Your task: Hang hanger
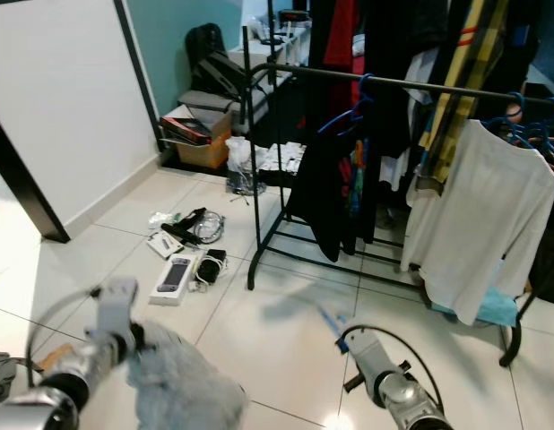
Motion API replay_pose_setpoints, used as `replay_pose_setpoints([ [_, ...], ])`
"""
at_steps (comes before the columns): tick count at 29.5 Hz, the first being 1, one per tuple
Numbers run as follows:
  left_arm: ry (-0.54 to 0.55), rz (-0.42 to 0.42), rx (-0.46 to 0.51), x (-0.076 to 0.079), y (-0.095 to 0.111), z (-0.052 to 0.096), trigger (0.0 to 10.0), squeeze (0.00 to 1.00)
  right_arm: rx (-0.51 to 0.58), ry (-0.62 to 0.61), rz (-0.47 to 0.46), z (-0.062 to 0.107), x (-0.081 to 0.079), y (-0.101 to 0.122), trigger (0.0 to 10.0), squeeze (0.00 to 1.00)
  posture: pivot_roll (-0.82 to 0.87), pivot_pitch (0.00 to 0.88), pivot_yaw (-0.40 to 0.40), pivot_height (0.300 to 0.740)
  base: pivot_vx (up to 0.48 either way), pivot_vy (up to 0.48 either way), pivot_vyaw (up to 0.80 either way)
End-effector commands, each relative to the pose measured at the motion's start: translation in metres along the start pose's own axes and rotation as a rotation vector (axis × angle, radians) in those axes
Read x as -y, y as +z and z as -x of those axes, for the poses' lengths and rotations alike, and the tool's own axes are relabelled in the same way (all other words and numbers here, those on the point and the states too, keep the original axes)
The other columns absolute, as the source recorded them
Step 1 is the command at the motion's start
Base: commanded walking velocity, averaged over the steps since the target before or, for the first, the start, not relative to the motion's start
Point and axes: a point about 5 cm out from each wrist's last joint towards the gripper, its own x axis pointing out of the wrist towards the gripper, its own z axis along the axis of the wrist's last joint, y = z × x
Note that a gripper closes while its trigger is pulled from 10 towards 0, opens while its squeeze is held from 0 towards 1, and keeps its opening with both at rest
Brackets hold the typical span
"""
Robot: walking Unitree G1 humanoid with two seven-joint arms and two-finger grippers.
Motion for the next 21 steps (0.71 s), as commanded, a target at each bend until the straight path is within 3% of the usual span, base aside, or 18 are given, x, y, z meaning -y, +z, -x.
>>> replay_pose_setpoints([
  [1,-0.028,-0.038,0.100,0.002,0.029,-0.003,10.0,0.00,0.027,0.028,-0.006,-0.001,-0.002,0.004,10.0,0.00,-0.02,0.000,-0.015,0.740,0.000,0.000,-0.80],
  [4,-0.075,-0.079,0.192,0.009,0.055,-0.004,10.0,0.00,0.043,0.072,0.004,-0.001,-0.004,0.006,10.0,0.00,-0.02,0.000,-0.013,0.740,0.000,0.000,-0.80],
  [5,-0.075,-0.079,0.192,0.009,0.055,-0.004,10.0,0.00,0.043,0.072,0.004,-0.001,-0.004,0.006,10.0,0.00,-0.02,0.000,-0.013,0.740,0.000,0.000,-0.80],
  [6,-0.102,-0.098,0.248,0.014,0.071,-0.003,10.0,0.00,0.139,0.094,0.028,-0.001,0.018,0.035,10.0,0.00,-0.02,0.000,-0.013,0.740,0.000,0.000,-0.80],
  [8,-0.102,-0.098,0.248,0.014,0.071,-0.003,10.0,0.00,0.139,0.094,0.028,-0.001,0.018,0.035,10.0,0.00,-0.02,0.000,-0.013,0.740,0.000,0.000,-0.80],
  [10,-0.153,-0.122,0.341,0.025,0.100,0.001,10.0,0.00,0.311,0.131,0.107,0.010,0.060,0.091,10.0,0.00,-0.03,0.000,-0.011,0.740,0.000,0.000,0.00],
  [11,-0.181,-0.110,0.373,0.032,0.111,0.003,10.0,0.00,0.377,0.162,0.144,0.018,0.073,0.112,10.0,0.00,-0.04,0.000,-0.010,0.740,0.000,-0.390,0.00],
  [13,-0.181,-0.110,0.373,0.032,0.111,0.003,10.0,0.00,0.377,0.162,0.144,0.018,0.073,0.112,10.0,0.00,-0.04,0.000,-0.010,0.740,0.000,-0.390,0.00],
  [16,-0.215,-0.100,0.408,0.042,0.125,0.007,10.0,0.00,0.456,0.234,0.185,0.030,0.081,0.133,10.0,0.00,-0.04,0.000,-0.011,0.740,0.000,-0.446,0.00],
  [21,-0.200,-0.101,0.435,0.049,0.141,0.011,10.0,0.00,0.543,0.368,0.210,0.051,0.085,0.153,10.0,0.00,-0.04,0.000,-0.010,0.740,0.000,0.000,0.00],
])
